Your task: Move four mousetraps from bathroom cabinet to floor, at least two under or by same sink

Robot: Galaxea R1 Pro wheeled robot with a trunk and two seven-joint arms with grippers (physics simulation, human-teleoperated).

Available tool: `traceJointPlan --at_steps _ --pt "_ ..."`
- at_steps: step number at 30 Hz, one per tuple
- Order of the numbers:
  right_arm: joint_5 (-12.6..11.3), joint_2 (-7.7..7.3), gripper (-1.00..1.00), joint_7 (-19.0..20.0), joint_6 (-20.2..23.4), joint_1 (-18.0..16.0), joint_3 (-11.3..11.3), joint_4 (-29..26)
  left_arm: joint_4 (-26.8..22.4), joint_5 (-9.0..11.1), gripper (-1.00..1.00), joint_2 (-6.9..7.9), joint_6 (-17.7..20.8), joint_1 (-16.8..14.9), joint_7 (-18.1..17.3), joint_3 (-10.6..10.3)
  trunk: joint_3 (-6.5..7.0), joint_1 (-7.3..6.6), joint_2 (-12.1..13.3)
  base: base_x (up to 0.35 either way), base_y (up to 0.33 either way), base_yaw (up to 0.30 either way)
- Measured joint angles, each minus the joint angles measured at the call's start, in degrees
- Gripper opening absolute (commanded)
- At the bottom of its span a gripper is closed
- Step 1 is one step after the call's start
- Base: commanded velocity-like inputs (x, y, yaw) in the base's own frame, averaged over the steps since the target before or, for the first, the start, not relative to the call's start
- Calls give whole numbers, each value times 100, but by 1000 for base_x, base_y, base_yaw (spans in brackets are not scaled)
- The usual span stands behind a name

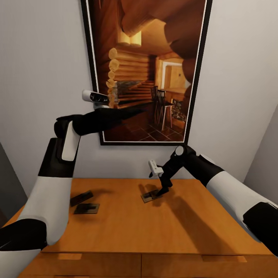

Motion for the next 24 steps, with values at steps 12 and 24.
traceJointPlan --at_steps 12,24 --pt "-161 5 100 33 57 -2 -13 -153 -21 7 100 1 -10 7 -83 376 0 0 0 0 0 0" --pt "-155 14 100 10 55 -2 -23 -140 -167 13 100 1 -16 7 -94 574 0 0 0 0 0 0"
